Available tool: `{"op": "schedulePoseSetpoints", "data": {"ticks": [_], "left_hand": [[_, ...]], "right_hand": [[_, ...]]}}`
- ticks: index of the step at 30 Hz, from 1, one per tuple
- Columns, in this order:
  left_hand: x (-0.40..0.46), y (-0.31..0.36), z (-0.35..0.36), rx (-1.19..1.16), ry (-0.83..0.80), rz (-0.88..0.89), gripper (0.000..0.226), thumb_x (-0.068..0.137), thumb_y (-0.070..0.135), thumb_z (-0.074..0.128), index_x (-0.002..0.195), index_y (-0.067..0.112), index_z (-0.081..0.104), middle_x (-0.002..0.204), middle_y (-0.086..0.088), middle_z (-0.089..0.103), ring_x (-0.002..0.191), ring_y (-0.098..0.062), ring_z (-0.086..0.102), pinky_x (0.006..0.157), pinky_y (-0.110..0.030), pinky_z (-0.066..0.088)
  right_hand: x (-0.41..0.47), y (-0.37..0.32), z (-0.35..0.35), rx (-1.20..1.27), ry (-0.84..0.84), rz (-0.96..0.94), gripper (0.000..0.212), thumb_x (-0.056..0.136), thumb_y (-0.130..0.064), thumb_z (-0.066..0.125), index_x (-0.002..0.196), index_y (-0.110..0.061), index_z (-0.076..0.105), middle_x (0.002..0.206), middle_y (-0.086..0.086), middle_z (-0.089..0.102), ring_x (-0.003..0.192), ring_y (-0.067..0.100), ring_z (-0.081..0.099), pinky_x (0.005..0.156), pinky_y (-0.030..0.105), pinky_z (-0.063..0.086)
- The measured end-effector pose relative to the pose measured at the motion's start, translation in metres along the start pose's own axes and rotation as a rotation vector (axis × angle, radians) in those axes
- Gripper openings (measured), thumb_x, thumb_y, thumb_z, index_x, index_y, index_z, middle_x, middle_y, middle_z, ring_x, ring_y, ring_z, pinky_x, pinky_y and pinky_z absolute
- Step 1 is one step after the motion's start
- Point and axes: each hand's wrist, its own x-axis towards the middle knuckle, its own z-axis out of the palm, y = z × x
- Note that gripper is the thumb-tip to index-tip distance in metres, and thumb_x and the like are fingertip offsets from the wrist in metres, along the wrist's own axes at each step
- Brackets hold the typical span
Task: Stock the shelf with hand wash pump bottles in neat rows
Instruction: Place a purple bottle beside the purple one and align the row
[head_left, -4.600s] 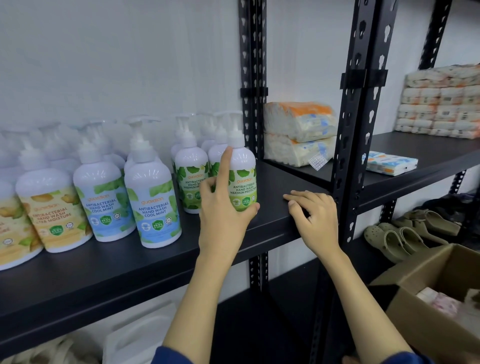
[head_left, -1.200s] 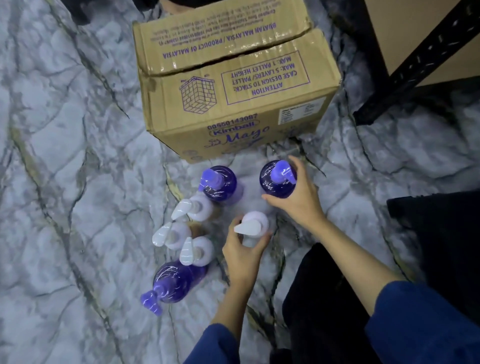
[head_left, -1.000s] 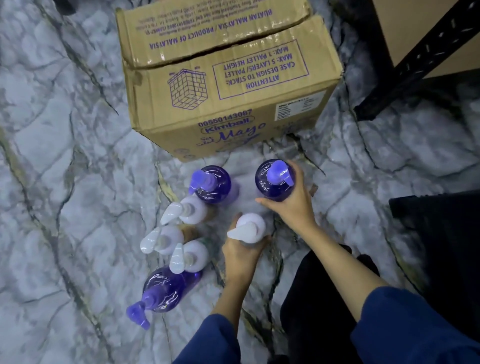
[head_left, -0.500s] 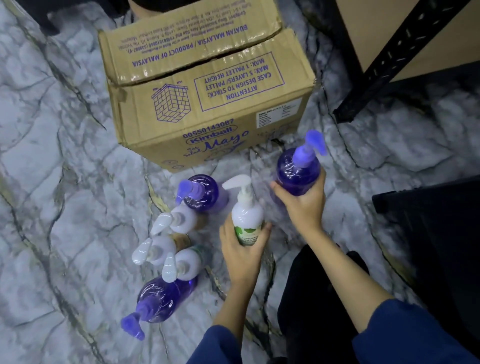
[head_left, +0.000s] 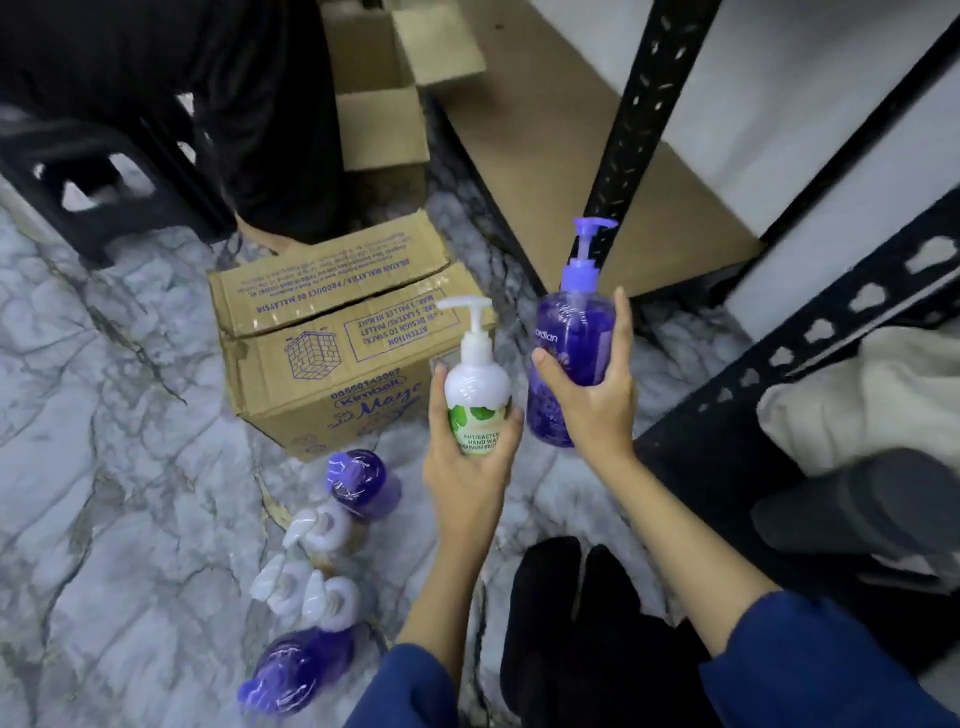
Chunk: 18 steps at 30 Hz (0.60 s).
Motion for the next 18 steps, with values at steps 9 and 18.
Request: {"op": "schedulePoseSetpoints", "data": {"ticks": [9,18], "left_hand": [[-0.015,0.141,-0.023,-0.162,-0.032,0.268,0.073,0.066,0.057,0.07,0.128,0.063,0.032,0.114,0.021,0.061,0.099,0.002,0.06,0.087,-0.02,0.045],[-0.062,0.283,-0.036,-0.295,-0.07,0.492,0.076,0.077,0.042,0.074,0.141,0.04,0.035,0.099,0.013,0.06,0.093,-0.011,0.058,0.084,-0.026,0.04]], "right_hand": [[-0.007,-0.154,-0.078,0.099,0.162,-0.272,0.091,0.067,-0.045,0.074,0.143,-0.045,0.023,0.123,-0.034,0.048,0.105,-0.006,0.056,0.094,0.019,0.044],[-0.042,-0.295,-0.185,0.14,0.358,-0.499,0.091,0.066,-0.054,0.071,0.142,-0.046,0.022,0.127,-0.013,0.057,0.105,0.005,0.06,0.092,0.03,0.051]]}}
